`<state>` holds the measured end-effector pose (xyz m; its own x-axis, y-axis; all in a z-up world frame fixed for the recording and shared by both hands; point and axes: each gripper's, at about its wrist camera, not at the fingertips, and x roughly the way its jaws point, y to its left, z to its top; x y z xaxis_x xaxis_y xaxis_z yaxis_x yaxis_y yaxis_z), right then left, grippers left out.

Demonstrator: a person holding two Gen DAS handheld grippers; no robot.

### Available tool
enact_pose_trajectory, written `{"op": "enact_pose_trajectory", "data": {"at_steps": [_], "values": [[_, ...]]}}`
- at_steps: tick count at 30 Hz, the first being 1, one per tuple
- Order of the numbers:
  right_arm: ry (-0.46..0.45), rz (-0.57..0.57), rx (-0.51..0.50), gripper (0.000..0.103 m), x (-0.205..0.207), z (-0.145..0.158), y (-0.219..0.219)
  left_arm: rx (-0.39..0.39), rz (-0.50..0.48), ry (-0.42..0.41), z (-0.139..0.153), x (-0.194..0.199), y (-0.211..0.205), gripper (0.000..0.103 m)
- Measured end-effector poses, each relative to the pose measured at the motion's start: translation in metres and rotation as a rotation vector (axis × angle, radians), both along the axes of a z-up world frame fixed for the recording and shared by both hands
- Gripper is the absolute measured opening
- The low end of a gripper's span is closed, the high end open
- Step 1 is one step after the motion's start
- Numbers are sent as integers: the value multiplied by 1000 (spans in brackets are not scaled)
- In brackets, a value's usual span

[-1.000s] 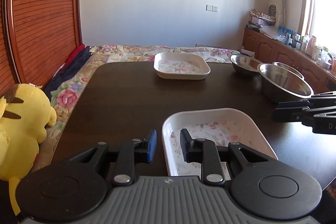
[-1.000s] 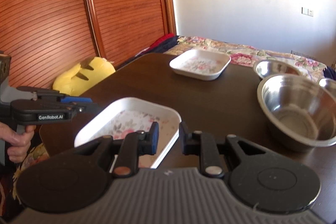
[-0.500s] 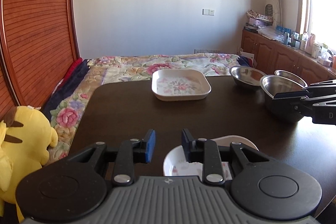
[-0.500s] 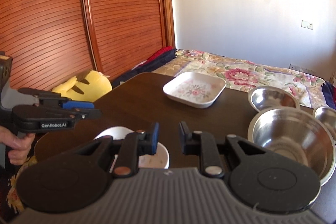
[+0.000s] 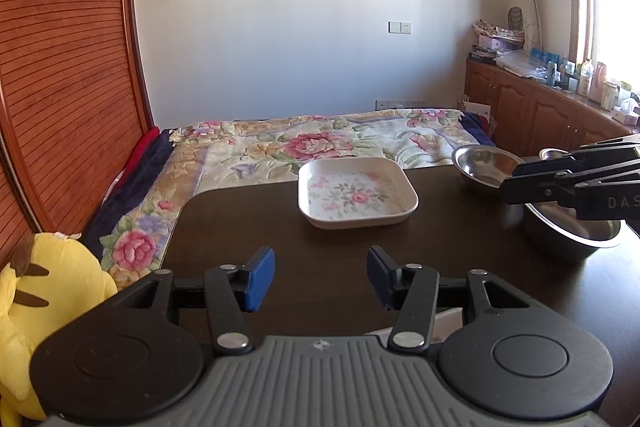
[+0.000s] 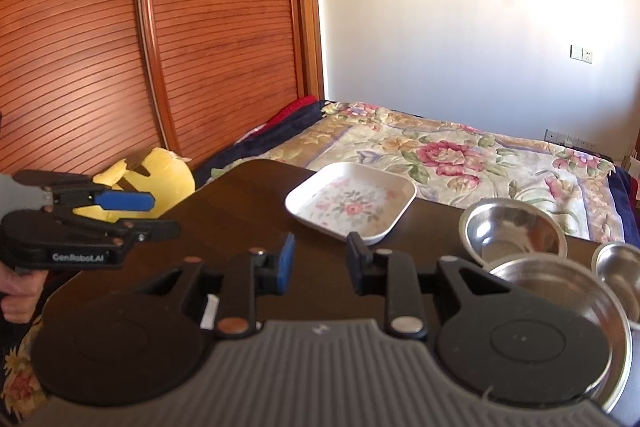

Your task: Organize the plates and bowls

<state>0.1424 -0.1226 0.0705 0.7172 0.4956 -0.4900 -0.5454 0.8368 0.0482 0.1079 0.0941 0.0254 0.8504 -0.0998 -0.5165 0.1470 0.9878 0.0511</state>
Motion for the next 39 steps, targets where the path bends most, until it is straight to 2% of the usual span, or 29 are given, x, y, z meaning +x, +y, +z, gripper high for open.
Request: {"op": "enact_pose_trajectory", "data": {"at_steps": [7, 9, 11, 13, 21, 23, 25, 27, 29, 33, 39], "values": [[42, -4, -8, 38, 37, 0, 4, 3, -12, 15, 1, 37, -2, 59], [57, -13, -12, 50, 48, -1, 4, 0, -20, 22, 1, 49, -2, 62], [76, -22, -15, 54, 60, -4, 4, 1, -26, 26, 0, 60, -3, 69], [100, -33, -20, 55, 73, -6, 4, 0, -30, 24, -2, 71, -3, 75], [203, -52, -35, 57, 119, -18, 9, -23, -46, 65, -15, 115, 2, 76], [233, -52, -25, 57, 129, -20, 11, -37, -48, 80, -18, 125, 5, 74], [254, -55, -27, 57, 141, -21, 13, -50, -49, 95, -21, 135, 7, 64], [270, -59, -32, 57, 148, -23, 15, -54, -49, 104, -25, 143, 9, 59], [286, -64, -41, 57, 154, -27, 17, -58, -47, 110, -27, 151, 11, 58], [322, -76, -63, 55, 164, -38, 22, -71, -47, 132, -35, 166, 15, 50], [374, -96, -72, 51, 175, -48, 25, -81, -52, 156, -45, 184, 15, 46]]}}
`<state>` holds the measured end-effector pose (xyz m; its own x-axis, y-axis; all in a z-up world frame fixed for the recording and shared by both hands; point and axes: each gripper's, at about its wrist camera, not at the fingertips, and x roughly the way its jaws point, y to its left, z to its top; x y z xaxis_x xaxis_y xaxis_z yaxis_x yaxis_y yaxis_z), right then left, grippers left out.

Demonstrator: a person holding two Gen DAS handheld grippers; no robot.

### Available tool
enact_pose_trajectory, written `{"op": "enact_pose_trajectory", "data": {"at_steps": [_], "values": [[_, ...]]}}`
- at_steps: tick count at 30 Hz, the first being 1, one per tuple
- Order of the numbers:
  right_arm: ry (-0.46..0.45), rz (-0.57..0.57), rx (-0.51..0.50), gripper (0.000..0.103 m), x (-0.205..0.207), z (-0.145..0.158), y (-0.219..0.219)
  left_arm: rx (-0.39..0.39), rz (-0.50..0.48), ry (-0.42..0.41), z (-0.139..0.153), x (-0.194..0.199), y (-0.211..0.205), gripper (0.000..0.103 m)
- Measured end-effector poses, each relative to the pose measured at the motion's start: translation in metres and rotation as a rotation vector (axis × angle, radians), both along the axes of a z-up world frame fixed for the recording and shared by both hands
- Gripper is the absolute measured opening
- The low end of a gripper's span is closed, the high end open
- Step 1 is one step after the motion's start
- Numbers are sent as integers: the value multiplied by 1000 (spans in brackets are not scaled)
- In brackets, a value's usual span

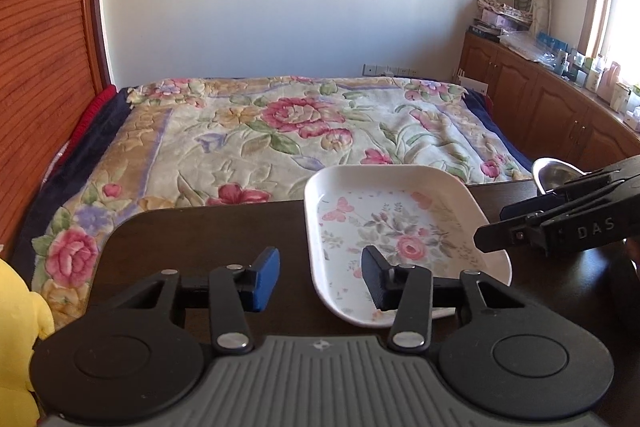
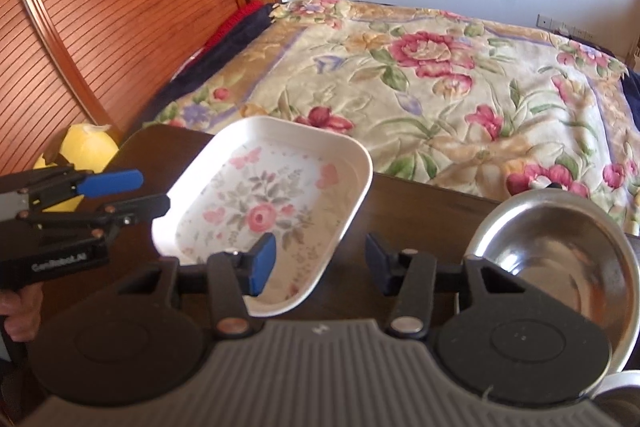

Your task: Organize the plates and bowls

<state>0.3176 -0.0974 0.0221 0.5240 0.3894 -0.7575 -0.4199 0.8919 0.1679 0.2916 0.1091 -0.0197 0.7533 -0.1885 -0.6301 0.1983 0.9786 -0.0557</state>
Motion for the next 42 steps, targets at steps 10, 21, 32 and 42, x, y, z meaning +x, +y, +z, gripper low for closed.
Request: {"op": "enact_pose_trajectory", "data": {"at_steps": [10, 21, 32, 42], "values": [[45, -16, -4, 48, 12, -6, 4, -44, 0, 28, -9, 17, 4, 36], [80, -31, -22, 34, 18, -13, 8, -74, -7, 66, -17, 24, 6, 20], [75, -57, -41, 17, 6, -12, 10, -110, -37, 89, -22, 21, 13, 9], [64, -101, 13, 14, -16, -6, -3, -138, -96, 143, -19, 12, 16, 9]]}}
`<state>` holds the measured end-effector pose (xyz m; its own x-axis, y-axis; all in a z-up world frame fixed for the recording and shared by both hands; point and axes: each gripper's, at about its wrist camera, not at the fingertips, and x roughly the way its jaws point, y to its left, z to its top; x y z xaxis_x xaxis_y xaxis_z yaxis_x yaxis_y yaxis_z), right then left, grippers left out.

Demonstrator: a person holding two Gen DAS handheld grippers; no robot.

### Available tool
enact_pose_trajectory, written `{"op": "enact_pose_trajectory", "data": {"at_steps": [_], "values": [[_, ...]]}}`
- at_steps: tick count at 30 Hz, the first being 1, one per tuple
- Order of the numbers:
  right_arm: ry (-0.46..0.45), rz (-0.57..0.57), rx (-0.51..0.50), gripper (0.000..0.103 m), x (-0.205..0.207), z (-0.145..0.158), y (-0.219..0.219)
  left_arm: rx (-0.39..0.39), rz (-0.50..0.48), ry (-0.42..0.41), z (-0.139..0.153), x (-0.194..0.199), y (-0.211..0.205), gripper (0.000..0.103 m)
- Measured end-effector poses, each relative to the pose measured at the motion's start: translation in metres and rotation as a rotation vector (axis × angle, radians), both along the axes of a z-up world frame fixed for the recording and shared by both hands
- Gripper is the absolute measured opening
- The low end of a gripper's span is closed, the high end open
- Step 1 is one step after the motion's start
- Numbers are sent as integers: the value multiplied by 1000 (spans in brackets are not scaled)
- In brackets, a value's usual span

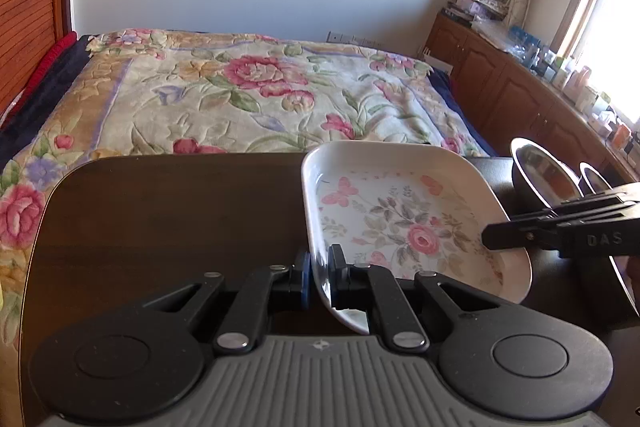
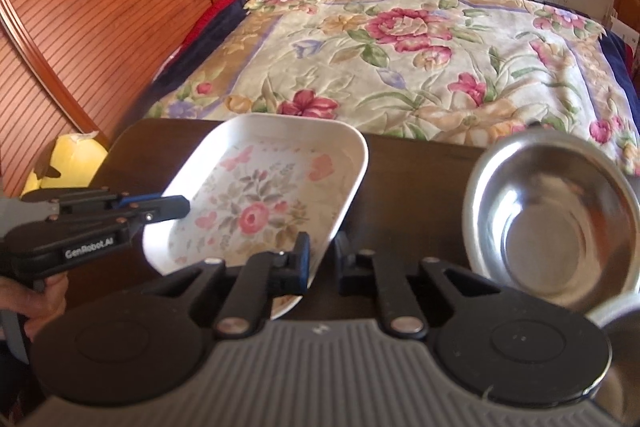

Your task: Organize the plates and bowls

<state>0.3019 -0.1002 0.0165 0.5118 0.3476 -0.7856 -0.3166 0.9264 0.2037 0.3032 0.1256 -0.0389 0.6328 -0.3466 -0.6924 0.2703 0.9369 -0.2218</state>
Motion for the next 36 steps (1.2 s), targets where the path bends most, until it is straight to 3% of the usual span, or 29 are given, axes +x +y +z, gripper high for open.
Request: {"op": "enact_pose_trajectory", "data": {"at_steps": [5, 11, 22, 36], "values": [[-17, -22, 33, 14, -15, 5, -9, 23, -26, 19, 4, -9, -8, 9], [-35, -34, 56, 14, -28, 7, -21, 2, -39, -41, 23, -35, -14, 9], [-101, 26, 128, 13, -67, 20, -36, -22, 28, -151, 55, -107, -17, 11], [-169, 131, 177, 13, -141, 28, -50, -85, 94, -215, 62, -210, -16, 10]]}}
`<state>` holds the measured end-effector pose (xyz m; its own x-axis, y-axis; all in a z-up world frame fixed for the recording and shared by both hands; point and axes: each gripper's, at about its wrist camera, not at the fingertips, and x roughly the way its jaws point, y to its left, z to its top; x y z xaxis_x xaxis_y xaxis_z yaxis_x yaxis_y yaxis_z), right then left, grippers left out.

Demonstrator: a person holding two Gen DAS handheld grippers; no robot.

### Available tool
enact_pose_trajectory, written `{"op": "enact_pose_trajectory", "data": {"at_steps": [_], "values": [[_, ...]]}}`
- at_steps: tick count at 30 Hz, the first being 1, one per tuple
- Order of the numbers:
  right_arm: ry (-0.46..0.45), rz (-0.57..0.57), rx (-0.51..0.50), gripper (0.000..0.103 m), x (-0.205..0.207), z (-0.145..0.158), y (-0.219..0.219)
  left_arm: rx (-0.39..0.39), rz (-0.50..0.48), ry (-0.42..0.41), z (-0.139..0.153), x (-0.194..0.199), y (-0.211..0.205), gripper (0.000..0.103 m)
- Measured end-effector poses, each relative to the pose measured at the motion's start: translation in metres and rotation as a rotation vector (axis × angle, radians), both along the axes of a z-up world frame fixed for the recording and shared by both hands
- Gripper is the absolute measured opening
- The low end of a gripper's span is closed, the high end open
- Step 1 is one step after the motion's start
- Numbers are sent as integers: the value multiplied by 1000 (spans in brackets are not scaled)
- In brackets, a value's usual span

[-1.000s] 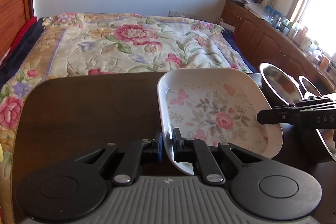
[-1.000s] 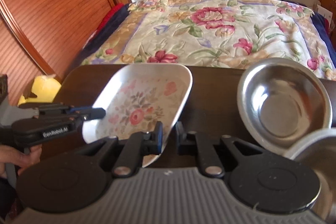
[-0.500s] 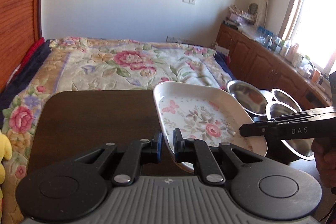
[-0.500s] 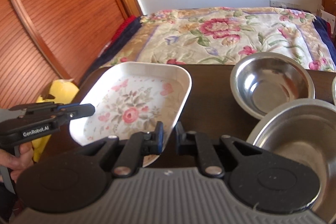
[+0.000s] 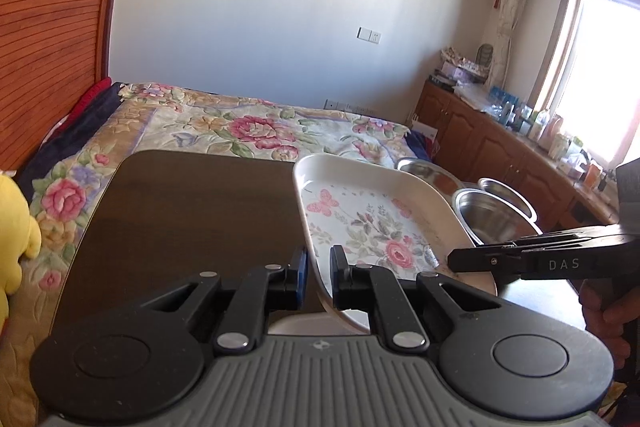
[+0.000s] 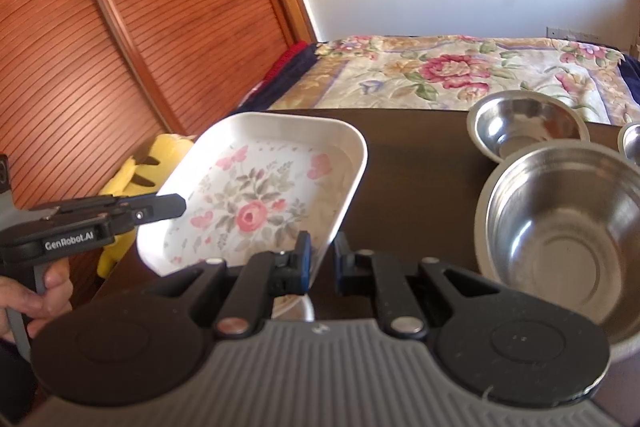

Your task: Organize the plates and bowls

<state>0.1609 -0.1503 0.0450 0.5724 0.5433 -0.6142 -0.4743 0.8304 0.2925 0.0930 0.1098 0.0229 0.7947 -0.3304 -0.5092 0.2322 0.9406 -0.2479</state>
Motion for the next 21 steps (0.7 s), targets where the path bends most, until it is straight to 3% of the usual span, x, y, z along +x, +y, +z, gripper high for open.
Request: {"op": "enact_pose_trajectory", "data": {"at_steps": [21], "values": [[-35, 111, -20, 13, -56, -18, 9, -55, 15, 70, -33, -51, 15, 11]]}}
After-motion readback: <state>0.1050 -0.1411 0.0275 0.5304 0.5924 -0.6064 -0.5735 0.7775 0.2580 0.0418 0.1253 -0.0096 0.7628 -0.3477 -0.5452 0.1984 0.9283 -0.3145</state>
